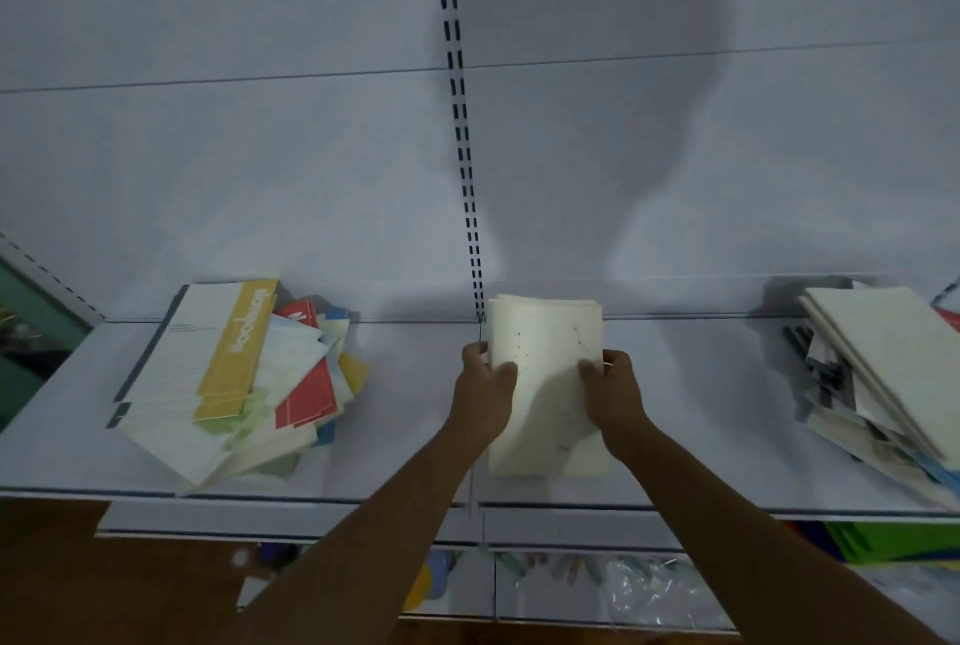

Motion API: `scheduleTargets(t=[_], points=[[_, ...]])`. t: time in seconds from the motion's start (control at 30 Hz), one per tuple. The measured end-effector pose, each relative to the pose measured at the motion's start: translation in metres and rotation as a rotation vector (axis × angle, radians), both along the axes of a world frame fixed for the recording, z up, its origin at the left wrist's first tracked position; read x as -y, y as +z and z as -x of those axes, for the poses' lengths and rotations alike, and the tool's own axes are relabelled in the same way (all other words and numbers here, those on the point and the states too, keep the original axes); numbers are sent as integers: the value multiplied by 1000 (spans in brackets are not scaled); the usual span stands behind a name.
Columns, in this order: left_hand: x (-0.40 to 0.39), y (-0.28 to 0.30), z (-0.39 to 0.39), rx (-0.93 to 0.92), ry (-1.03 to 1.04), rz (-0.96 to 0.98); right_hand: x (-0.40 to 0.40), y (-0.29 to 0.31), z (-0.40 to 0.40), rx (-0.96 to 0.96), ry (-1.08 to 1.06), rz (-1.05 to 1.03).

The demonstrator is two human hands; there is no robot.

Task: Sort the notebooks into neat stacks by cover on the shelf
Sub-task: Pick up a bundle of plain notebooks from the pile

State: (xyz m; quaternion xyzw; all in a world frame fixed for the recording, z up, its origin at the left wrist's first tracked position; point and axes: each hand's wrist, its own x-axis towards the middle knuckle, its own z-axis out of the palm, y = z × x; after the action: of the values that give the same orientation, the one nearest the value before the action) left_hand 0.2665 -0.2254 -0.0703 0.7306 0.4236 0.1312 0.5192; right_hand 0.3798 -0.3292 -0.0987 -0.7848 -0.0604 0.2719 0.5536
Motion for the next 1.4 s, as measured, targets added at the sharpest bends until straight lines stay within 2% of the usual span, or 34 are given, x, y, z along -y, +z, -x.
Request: scheduleTargets(t=[0.23, 0.47, 0.73, 0.9, 1.03, 1.4], points=[[-22, -15, -14, -139, -24, -11, -18, -5, -25, 8, 25, 226], [-27, -33, -29, -322, -111, -154, -24, -15, -29, 109, 105, 387], [-24, -36, -46, -465, -132, -214, -21, -15, -35, 173, 103, 370], [-20, -35, -53, -484, -136, -192, -18, -11, -41, 89, 22, 283], [-19, -32, -57, -465, -120, -174, -15, -11, -43, 98, 62, 311], [-65, -16, -6, -549, 177, -189, -72, -6, 6, 7, 249, 159]])
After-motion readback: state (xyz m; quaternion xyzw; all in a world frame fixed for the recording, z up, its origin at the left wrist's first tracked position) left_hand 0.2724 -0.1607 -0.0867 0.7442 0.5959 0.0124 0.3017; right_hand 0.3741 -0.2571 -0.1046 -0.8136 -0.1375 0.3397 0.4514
